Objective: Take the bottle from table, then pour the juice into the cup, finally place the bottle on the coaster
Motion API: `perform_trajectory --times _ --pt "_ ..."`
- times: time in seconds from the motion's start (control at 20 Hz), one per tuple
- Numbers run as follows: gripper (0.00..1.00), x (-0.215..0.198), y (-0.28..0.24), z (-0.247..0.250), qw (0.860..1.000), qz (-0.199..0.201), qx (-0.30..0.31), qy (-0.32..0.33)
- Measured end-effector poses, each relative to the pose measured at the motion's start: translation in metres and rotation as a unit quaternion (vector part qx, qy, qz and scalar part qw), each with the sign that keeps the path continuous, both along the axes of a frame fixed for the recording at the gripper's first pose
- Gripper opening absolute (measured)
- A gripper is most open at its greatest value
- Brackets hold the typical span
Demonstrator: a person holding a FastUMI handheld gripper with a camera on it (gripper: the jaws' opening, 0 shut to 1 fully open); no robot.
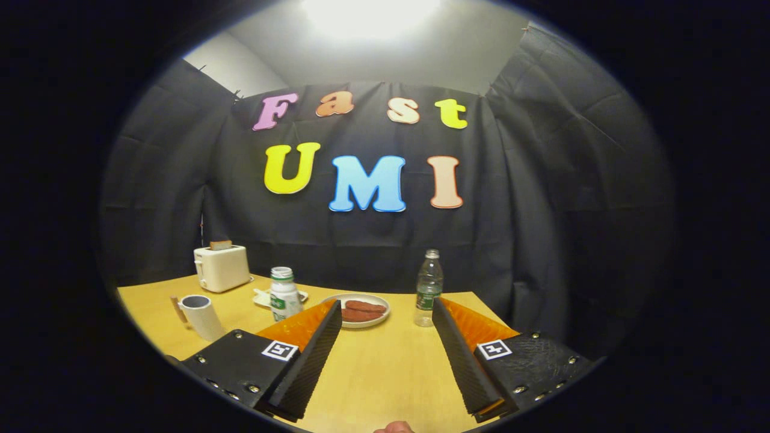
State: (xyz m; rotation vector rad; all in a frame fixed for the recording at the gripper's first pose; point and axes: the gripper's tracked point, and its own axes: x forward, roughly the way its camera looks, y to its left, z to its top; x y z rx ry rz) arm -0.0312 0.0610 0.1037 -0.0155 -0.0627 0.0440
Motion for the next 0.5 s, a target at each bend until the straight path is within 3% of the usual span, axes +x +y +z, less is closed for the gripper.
perform_trajectory --times 0.1,0.25,0.5 --pt "0.93 0.006 -0.032 -0.021 1.0 -0.026 -0.005 -0.001" --pt "0.93 0.024 -0.053 -0.039 0.999 -0.023 0.017 -0.02" --pt "0.93 0.053 -0.063 -0.084 1.0 -0.022 0.017 0.005"
